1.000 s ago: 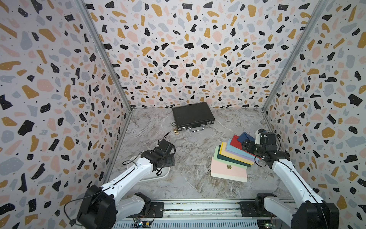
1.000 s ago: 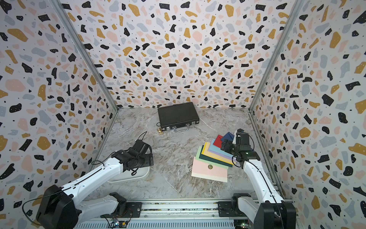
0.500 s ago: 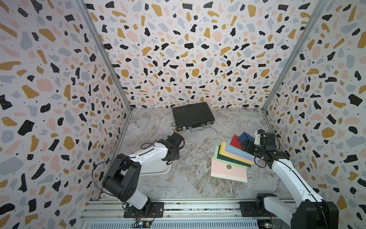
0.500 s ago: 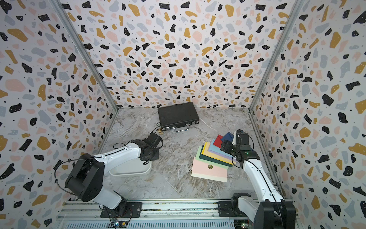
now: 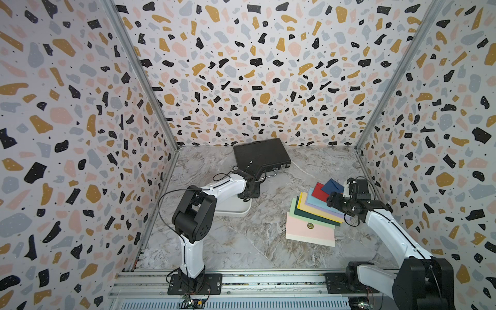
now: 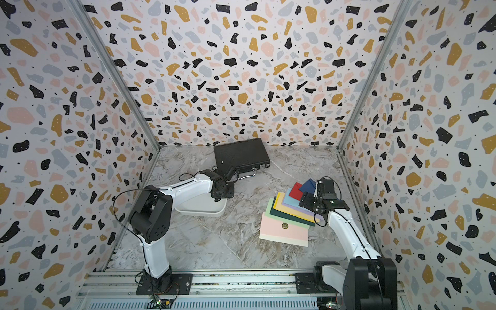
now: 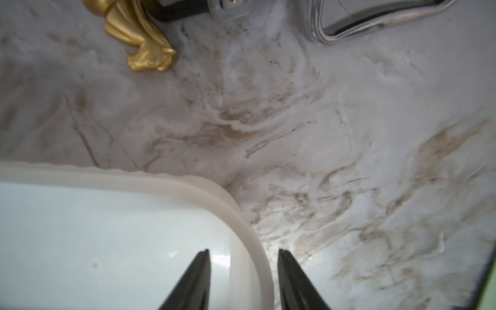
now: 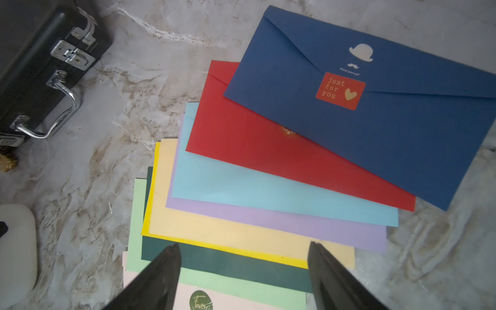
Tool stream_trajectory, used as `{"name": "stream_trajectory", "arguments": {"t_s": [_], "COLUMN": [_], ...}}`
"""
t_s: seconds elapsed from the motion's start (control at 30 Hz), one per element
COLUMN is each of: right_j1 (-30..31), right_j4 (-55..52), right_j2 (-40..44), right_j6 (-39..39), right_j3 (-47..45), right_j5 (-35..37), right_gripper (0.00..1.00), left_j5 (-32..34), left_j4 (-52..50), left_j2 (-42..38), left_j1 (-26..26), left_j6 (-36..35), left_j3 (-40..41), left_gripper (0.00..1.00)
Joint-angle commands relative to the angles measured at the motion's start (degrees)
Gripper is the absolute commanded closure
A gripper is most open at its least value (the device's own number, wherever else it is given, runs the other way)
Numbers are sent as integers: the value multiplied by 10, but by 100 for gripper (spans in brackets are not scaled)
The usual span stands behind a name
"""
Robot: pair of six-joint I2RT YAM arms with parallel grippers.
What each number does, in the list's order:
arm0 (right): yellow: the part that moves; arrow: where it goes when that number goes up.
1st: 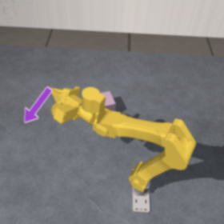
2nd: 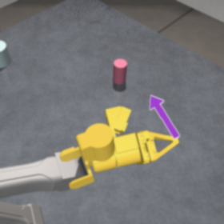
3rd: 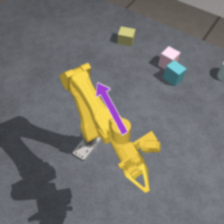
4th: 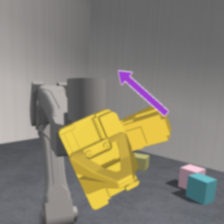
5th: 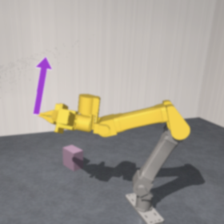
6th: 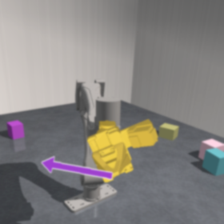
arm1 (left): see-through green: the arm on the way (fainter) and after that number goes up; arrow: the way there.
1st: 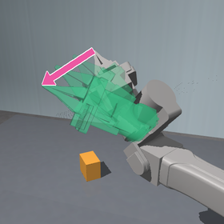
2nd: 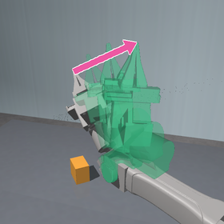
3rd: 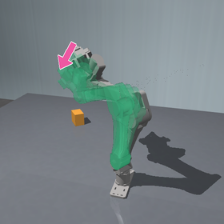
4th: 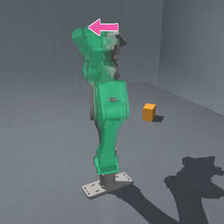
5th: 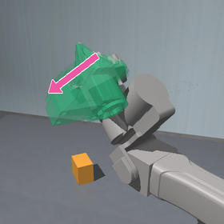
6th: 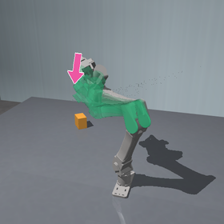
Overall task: Put the sealed envelopes into the storage box
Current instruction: Move the storage box to the center of the board, then move the envelope to the center of the board.
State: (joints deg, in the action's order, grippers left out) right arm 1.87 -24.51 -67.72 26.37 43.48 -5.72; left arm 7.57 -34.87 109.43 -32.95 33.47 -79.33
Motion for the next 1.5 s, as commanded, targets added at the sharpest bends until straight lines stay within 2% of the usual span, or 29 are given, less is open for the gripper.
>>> {"name": "stream_trajectory", "arguments": {"t_s": [0.0, 0.03, 0.1, 0.17, 0.3, 0.43, 0.6, 0.7, 0.87, 1.03, 1.17, 1.3, 1.33, 1.43, 1.47], "right_j1": [0, -1, -1, -2, -7, -12, -14, -13, 13, 93, 174, 204, 204, 201, 196], "right_j4": [-25, -27, -45, -62, -99, -130, -171, -181, -208, -195, -209, -206, -207, -207, -209], "right_j2": [-32, -53, -100, -157, -283, -396, -514, -548, -557, -496, -456, -412, -400, -376, -379], "right_j6": [-4, -2, -1, -2, 1, 1, -8, -13, -30, -36, -55, -71, -73, -87, -89], "right_j3": [52, 64, 104, 152, 261, 357, 449, 470, 468, 411, 390, 371, 368, 362, 363], "right_j5": [45, 53, 75, 104, 131, 119, 79, 36, -34, -80, -90, -119, -110, -16, -9], "right_gripper": [20, 20, 20, 20, 19, 19, 21, 25, 31, 31, 31, 30, 30, 28, 28], "left_j5": [-21, -24, -28, -37, -100, -151, -169, -169, -177, -207, -242, -254, -259, -274, -278], "left_j4": [-16, -18, -28, -30, -8, 0, 9, 6, 14, 41, 84, 110, 118, 142, 152], "left_j2": [-47, -69, -116, -164, -266, -345, -421, -436, -425, -399, -387, -373, -370, -361, -359], "left_j1": [-5, -5, -5, -5, -5, -5, -5, -5, -5, -5, -5, -5, -5, -5, -5], "left_j6": [-1, -3, -7, -10, -16, -20, -17, -20, -22, -15, 1, 12, 15, 28, 33], "left_j3": [1, 8, 26, 59, 153, 231, 293, 303, 301, 307, 323, 336, 339, 351, 356], "left_gripper": [35, 30, 25, 23, 23, 23, 22, 22, 22, 21, 21, 21, 21, 21, 21]}}
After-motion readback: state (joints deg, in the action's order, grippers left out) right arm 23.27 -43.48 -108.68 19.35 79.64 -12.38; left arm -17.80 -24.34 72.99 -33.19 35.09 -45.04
